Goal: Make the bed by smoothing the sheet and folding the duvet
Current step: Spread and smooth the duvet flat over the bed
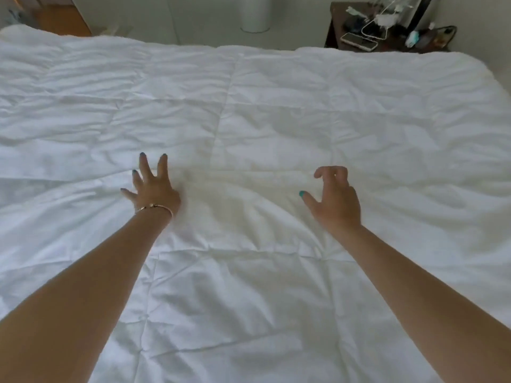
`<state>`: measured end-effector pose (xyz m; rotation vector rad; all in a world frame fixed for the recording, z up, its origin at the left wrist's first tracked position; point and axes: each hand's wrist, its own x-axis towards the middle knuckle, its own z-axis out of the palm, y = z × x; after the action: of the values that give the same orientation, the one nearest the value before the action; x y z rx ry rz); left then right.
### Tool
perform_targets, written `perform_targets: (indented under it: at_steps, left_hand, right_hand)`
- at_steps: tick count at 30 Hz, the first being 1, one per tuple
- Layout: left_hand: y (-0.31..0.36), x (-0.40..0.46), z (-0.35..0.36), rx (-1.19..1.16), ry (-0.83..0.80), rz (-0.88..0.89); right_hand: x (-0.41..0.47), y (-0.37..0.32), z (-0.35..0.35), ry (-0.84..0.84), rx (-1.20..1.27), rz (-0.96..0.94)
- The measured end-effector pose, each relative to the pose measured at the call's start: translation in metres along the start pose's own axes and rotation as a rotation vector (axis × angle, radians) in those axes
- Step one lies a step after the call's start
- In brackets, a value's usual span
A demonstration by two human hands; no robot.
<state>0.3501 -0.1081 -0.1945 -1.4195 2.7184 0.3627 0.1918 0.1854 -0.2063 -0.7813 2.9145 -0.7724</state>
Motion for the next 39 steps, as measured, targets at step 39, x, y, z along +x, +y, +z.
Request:
perform_targets:
  at_steps: [39]
  left_hand:
    - [-0.307,-0.062,-0.041,0.386,-0.378,0.116]
  right_hand:
    - [-0.137,-0.307,0.155,-0.881,-0.273,0.104]
